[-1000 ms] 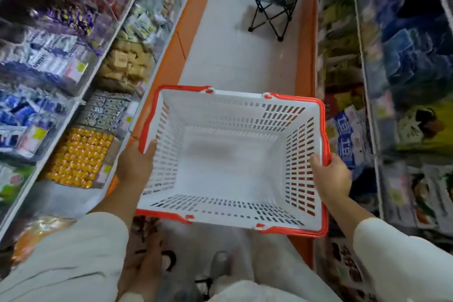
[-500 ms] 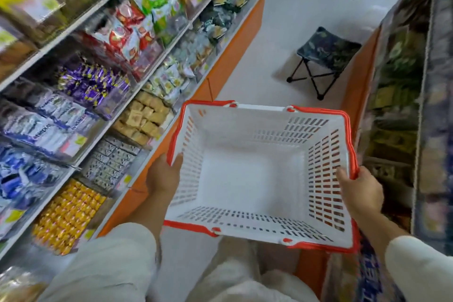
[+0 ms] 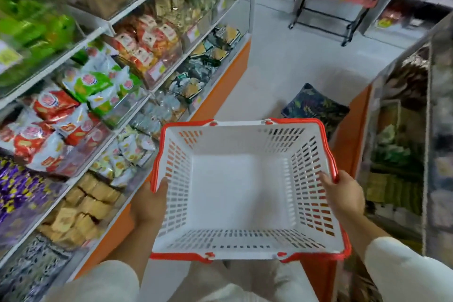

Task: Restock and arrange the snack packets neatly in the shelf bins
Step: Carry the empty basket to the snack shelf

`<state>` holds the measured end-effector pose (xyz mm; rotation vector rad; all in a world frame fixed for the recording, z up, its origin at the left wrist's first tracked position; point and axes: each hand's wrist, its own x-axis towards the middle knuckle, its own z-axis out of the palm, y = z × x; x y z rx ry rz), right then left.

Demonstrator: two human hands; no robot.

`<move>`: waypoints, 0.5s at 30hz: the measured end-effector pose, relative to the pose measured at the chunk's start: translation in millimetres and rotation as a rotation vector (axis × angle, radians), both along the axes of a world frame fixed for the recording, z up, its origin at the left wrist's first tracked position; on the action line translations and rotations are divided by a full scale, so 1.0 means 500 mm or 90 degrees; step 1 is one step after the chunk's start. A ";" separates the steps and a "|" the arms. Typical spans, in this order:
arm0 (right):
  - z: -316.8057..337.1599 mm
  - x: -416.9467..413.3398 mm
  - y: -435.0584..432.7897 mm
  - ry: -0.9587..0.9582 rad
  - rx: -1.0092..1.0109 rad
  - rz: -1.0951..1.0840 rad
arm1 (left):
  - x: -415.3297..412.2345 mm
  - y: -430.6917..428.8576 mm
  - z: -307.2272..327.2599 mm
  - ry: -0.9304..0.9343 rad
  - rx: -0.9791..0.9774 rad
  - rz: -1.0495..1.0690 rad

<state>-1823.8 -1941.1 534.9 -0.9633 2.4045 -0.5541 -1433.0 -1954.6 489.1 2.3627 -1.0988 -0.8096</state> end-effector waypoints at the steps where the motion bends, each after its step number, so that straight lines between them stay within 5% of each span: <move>1: -0.008 -0.023 -0.059 0.010 0.000 0.014 | -0.021 -0.044 -0.004 -0.002 0.000 0.008; 11: -0.016 -0.225 -0.666 0.053 0.038 0.232 | -0.207 -0.409 -0.104 0.029 -0.009 0.229; 15: -0.002 -0.234 -0.867 0.063 0.061 0.297 | -0.280 -0.531 -0.041 0.009 0.022 0.321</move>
